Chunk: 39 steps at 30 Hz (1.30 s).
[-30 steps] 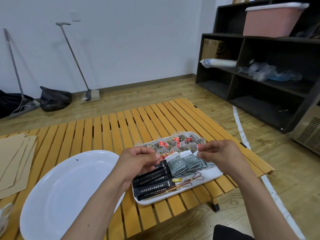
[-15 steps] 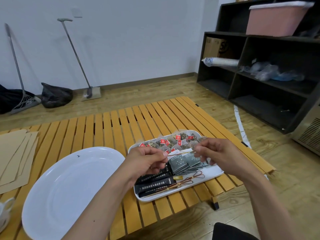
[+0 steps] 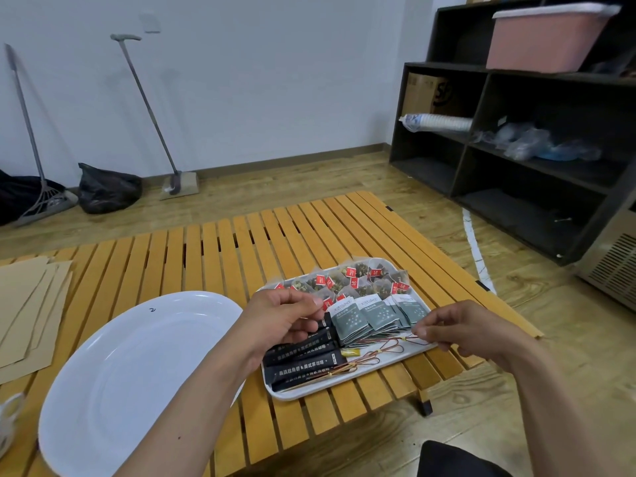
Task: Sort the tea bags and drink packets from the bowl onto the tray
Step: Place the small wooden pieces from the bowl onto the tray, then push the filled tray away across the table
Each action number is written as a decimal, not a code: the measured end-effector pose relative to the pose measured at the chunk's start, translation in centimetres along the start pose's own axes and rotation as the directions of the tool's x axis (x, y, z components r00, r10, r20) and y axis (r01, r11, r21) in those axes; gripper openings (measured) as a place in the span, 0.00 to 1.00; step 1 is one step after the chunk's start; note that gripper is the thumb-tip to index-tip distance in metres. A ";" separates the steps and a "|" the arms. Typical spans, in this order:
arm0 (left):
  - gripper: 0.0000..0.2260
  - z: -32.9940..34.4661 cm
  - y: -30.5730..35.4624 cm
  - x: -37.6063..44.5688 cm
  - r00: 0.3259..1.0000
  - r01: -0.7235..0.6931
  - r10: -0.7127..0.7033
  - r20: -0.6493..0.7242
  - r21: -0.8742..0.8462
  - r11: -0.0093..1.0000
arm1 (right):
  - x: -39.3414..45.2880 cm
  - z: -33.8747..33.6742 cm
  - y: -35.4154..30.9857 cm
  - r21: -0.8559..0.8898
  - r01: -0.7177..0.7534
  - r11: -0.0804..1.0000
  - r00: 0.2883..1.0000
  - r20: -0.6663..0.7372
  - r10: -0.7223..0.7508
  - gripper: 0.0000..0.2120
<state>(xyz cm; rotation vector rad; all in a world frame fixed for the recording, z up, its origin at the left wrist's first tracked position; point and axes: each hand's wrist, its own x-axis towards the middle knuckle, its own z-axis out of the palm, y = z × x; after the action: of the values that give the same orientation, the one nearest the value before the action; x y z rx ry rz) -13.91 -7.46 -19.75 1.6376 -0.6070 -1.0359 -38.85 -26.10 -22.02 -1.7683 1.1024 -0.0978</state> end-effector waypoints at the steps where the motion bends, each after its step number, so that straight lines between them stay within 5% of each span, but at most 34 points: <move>1: 0.07 0.0 0.0 0.0 1.000 -0.003 0.003 -0.001 0.007 1.000 | 0.2 0.1 0.0 -0.013 0.014 1.000 1.000 -0.014 -0.014 0.02; 9: 0.05 0.1 -0.2 0.0 0.998 -0.041 0.043 -0.040 0.063 0.997 | 1.5 0.3 0.8 -0.070 0.038 0.997 0.986 -0.159 -0.048 0.08; 14: 0.05 0.1 -1.1 0.2 0.982 -0.126 0.163 -0.092 0.318 0.940 | 1.8 0.9 0.5 -0.125 0.081 0.989 0.966 -0.236 -0.109 0.08; 16: 0.09 0.2 -1.6 -0.1 0.956 -0.167 0.275 -0.102 0.580 0.797 | 1.9 0.8 0.5 -0.156 0.058 0.986 0.961 -0.258 -0.097 0.10; 19: 0.19 0.8 -2.1 -1.6 0.933 -0.102 0.355 -0.058 0.903 0.417 | 1.8 0.2 0.3 -0.223 -0.010 0.975 0.955 -0.291 -0.057 0.17; 21: 0.21 1.3 -2.4 -2.9 0.946 -0.059 0.323 -0.029 0.963 0.262 | 1.6 0.3 -0.1 -0.273 -0.066 0.960 0.963 -0.270 -0.011 0.19; 25: 0.26 1.5 -3.3 -4.4 0.958 0.000 0.285 -0.032 0.994 0.111 | 1.3 0.7 -0.8 -0.320 -0.152 0.935 0.967 -0.245 0.073 0.21; 32: 0.19 2.0 -5.3 -4.3 0.983 0.057 0.164 -0.088 0.981 0.187 | 1.3 1.4 -0.3 -0.395 -0.210 0.894 0.958 -0.267 0.107 0.23; 39: 0.18 2.0 -5.0 -2.5 0.971 0.004 0.235 -0.049 0.982 0.191 | 2.8 1.5 0.8 -0.382 -0.160 0.910 0.927 -0.376 0.005 0.22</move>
<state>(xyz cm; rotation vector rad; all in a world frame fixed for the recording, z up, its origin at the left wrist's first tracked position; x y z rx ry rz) -17.42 -4.85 -23.81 2.7154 -1.4511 -0.2072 -36.97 -27.13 -24.48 -2.1256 1.5589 -0.1615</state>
